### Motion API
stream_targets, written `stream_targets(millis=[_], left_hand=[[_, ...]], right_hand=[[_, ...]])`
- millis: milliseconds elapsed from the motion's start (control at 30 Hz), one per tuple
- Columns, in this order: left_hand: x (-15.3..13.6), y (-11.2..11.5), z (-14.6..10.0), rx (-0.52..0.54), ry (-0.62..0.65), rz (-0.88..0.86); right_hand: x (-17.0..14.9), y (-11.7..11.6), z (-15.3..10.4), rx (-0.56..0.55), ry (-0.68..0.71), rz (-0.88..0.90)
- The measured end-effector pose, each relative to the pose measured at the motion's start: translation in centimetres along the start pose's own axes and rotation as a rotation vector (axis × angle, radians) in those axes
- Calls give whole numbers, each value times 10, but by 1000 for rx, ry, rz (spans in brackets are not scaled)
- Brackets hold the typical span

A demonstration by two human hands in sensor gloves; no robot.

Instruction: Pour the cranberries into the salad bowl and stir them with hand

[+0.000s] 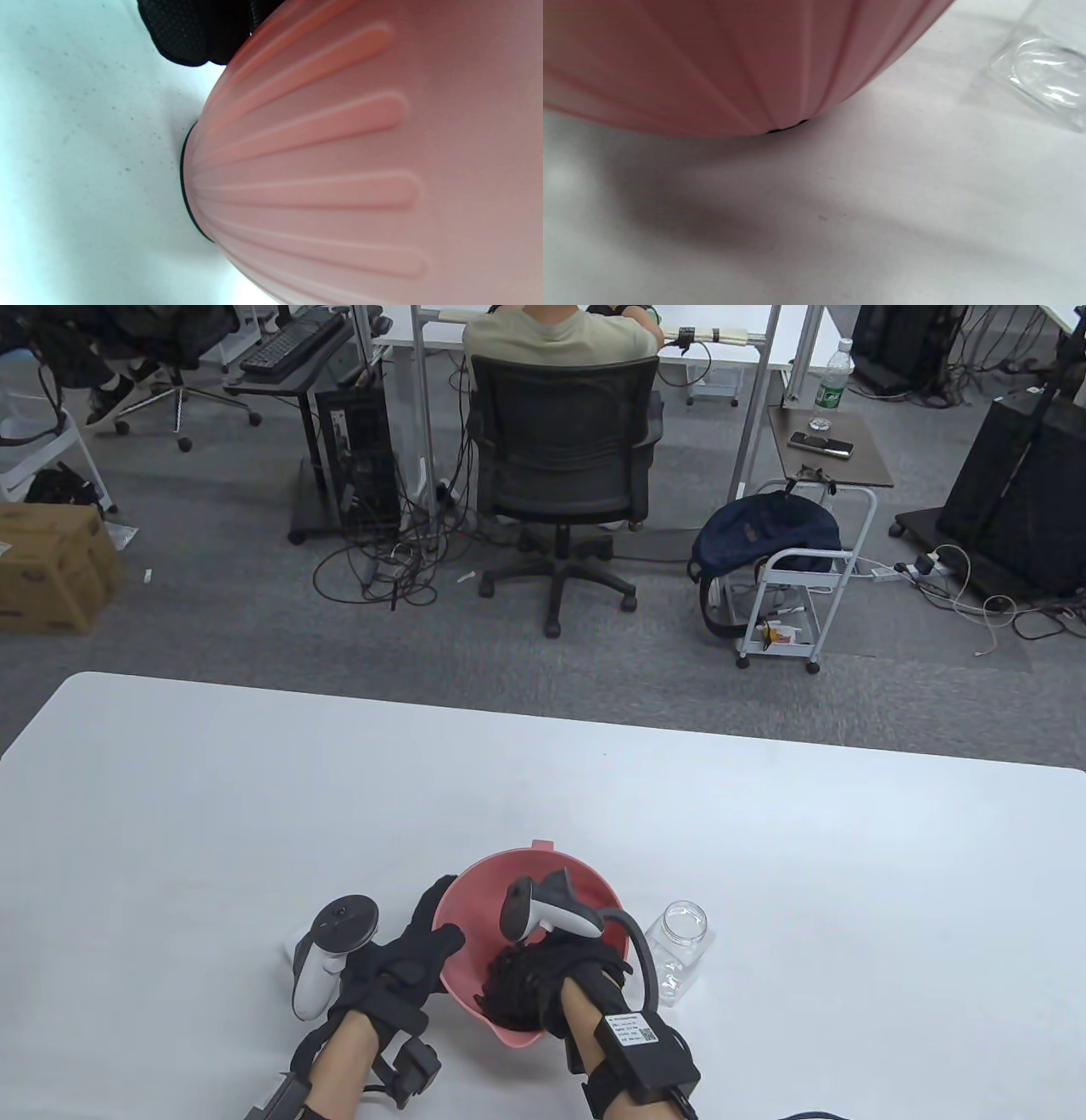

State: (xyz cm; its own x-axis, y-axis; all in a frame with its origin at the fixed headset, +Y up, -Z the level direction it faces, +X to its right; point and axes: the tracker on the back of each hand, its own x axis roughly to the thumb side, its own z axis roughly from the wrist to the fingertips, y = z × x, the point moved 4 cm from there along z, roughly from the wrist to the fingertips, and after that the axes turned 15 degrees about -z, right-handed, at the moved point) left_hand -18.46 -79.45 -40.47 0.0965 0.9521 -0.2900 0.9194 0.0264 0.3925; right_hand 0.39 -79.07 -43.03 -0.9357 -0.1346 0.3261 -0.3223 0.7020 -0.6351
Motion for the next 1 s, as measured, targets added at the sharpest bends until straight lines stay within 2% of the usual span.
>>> stream_targets(millis=[67,267,433,600,767,1000], left_hand=[[0,-1,0,18,-3,-1],[6,-2,-3,72,11,28],[14,-3,-5,142,41,57],[15,-4,-7,168,47,76],[17,-2,-9,172,53,105],[30,-5,-17,216,98,182]], right_hand=[[1,3,-3,-30,44,38],[0,16,-17,-218,180,207],[1,24,-30,-312,191,256],[-6,36,-50,-456,137,386],[-23,44,-88,-644,58,351],[-42,50,-129,-784,-9,330]])
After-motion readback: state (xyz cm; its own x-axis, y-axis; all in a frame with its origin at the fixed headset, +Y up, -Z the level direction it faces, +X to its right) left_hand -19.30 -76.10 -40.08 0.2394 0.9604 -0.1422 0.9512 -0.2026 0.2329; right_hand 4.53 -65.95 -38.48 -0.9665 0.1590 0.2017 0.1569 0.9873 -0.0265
